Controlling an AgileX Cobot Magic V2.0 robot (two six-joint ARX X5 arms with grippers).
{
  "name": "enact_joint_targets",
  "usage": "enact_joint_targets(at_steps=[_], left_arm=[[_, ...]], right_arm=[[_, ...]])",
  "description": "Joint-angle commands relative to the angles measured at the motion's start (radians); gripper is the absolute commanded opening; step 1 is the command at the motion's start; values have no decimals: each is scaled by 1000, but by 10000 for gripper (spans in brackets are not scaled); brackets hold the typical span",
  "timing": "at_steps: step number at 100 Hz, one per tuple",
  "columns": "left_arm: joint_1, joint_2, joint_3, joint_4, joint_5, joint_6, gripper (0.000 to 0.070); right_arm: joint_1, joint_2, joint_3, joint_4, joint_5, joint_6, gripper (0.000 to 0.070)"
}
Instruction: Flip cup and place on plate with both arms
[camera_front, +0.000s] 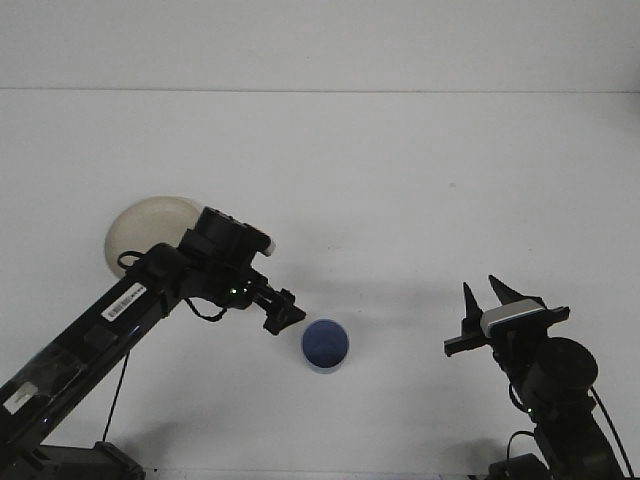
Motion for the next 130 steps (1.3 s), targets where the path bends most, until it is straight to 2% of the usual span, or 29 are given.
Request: enact_joint_targets(at_steps=[1, 23, 43, 55, 67, 71, 76, 81, 86, 89, 106, 130], left_arm=[[-35, 32, 23, 1, -30, 16, 569], [-135, 100, 23, 15, -109, -2, 568], [-201, 147, 23, 71, -253, -15, 566], [-224, 183, 23, 85, -261, -31, 493], [-241, 220, 23, 90, -261, -34, 482], [-246, 232, 23, 91, -261, -37, 435], [-250, 245, 23, 91, -261, -37, 326], [-255, 254, 23, 93, -261, -40, 179], [-262, 255, 23, 93, -261, -39, 0], [-266, 255, 23, 100, -266, -39, 18], [-276, 245, 44, 98, -303, -40, 13], [-223, 224, 187, -92, -422, 11, 13]], right_arm=[[3, 0, 3, 9, -1, 11, 281], [3, 1, 3, 9, -3, 11, 281], [3, 1, 3, 9, -3, 11, 281], [3, 1, 3, 9, -3, 11, 281], [3, 1, 3, 9, -3, 11, 281], [3, 1, 3, 9, -3, 11, 281], [3, 1, 3, 9, -3, 11, 281], [3, 1, 3, 9, -4, 11, 281], [3, 1, 3, 9, -4, 11, 281], [3, 1, 3, 9, -4, 11, 281], [3, 1, 3, 8, -4, 11, 281], [3, 1, 3, 8, -3, 11, 281]])
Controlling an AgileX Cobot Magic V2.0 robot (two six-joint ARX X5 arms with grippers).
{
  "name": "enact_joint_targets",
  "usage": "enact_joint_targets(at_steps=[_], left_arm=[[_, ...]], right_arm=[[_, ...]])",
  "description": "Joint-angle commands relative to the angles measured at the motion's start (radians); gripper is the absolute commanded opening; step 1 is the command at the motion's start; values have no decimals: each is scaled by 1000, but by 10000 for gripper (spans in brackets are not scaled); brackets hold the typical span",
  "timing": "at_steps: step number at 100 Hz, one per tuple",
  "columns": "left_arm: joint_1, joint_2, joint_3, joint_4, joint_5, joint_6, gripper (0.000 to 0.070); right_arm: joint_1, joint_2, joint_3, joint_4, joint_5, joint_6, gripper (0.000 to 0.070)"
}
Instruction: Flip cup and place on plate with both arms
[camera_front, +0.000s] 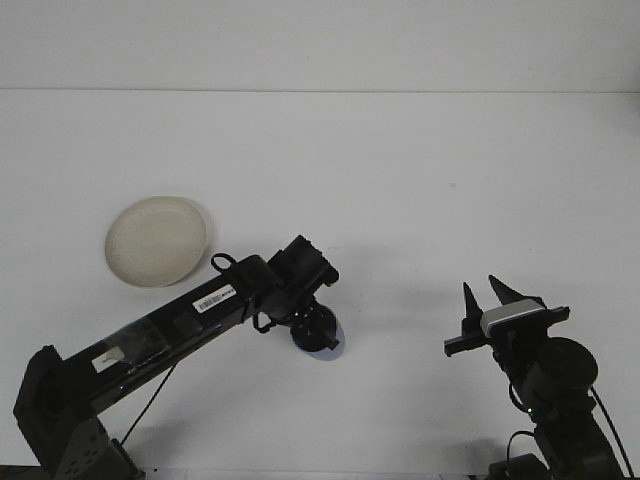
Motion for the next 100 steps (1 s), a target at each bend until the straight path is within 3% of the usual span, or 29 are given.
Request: enact_joint_targets(at_steps=[1, 30, 64, 100], left_arm=[[21, -11, 56, -46, -40, 39, 13], [264, -167, 171, -114, -130, 68, 13], [671, -209, 193, -214, -130, 93, 14], [879, -117, 193, -194, -130, 92, 13]], right_arm=[[3, 1, 3, 8, -2, 11, 281], [3, 1, 3, 8, -2, 11, 281], [3, 1, 3, 8, -2, 11, 281], [3, 1, 3, 8, -3, 10, 281]])
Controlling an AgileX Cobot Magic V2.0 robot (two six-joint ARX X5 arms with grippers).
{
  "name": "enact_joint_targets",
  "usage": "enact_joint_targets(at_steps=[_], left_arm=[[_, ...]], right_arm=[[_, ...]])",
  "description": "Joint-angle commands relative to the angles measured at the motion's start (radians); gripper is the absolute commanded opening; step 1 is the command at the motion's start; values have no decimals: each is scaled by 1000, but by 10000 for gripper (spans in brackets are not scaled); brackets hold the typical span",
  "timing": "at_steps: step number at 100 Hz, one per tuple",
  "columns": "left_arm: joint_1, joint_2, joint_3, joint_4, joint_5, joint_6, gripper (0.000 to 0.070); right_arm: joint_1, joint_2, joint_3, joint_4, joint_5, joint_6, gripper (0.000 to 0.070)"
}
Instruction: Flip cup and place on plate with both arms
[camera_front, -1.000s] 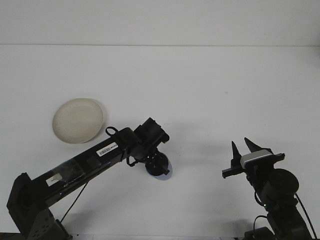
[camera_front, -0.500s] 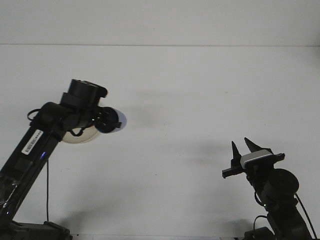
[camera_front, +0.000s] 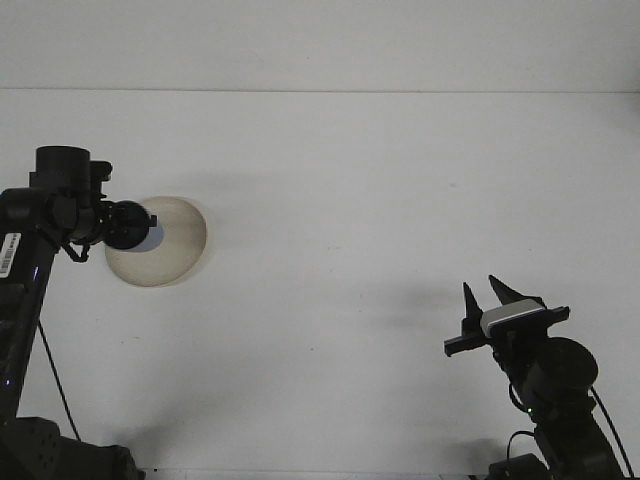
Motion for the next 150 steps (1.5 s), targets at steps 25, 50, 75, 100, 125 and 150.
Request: enact_joint_targets(at_steps=[25, 50, 75, 100, 125, 150], left_arm=[[44, 168, 18, 53, -3, 12, 13], [46, 287, 18, 95, -3, 19, 16], [49, 307, 31, 108, -2, 34, 424], [51, 141, 125, 91, 17, 31, 425], [51, -153, 137, 90, 134, 1, 421], [51, -447, -53, 116, 135, -17, 293]], right_arm=[[3, 1, 3, 8, -3, 10, 281], [3, 2, 3, 8, -3, 10, 281], [3, 2, 3, 8, -2, 11, 281], [-1, 2, 3, 8, 2, 10, 281], [-32, 0, -26, 55, 1, 15, 277], [-75, -27, -92, 134, -2, 85, 276]])
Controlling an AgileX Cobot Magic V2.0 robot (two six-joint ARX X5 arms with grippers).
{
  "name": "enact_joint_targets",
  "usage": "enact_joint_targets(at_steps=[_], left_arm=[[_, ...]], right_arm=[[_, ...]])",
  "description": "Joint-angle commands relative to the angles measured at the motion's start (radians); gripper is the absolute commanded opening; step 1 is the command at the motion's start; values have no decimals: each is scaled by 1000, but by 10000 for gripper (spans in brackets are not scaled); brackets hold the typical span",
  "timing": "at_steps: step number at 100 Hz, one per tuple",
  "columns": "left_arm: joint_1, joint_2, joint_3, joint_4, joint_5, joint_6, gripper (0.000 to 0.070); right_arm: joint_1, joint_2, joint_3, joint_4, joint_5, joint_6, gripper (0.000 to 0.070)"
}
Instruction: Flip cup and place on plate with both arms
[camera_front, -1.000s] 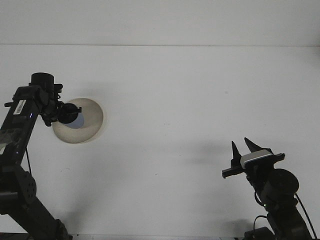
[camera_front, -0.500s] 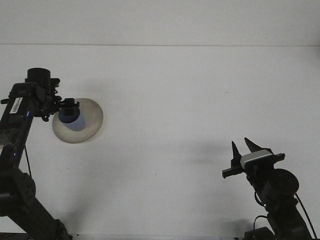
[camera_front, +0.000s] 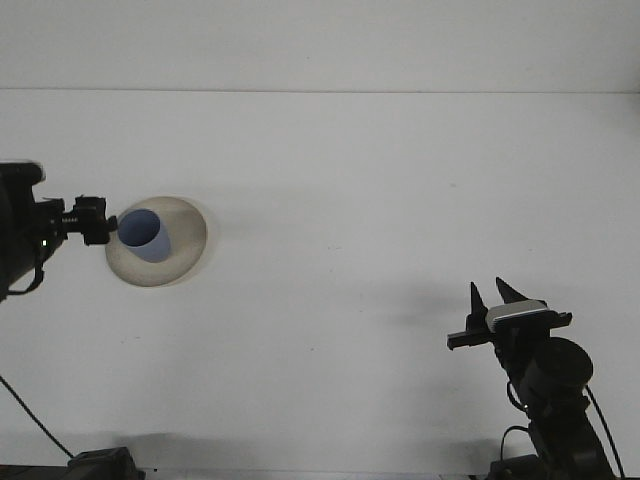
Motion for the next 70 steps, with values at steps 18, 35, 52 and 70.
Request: enact_joint_targets(at_steps=[18, 35, 52, 70], left_arm=[[3, -371, -533, 385, 3, 34, 14], [2, -623, -963, 809, 3, 8, 13], [2, -723, -1139, 982, 2, -31, 12], [2, -726, -1139, 982, 2, -66, 13]], right_arm=[[-26, -23, -8, 85, 1, 42, 97], [-34, -23, -8, 175, 30, 83, 0], [-34, -23, -8, 218, 81, 83, 0], [-34, -23, -8, 209, 79, 86, 0]])
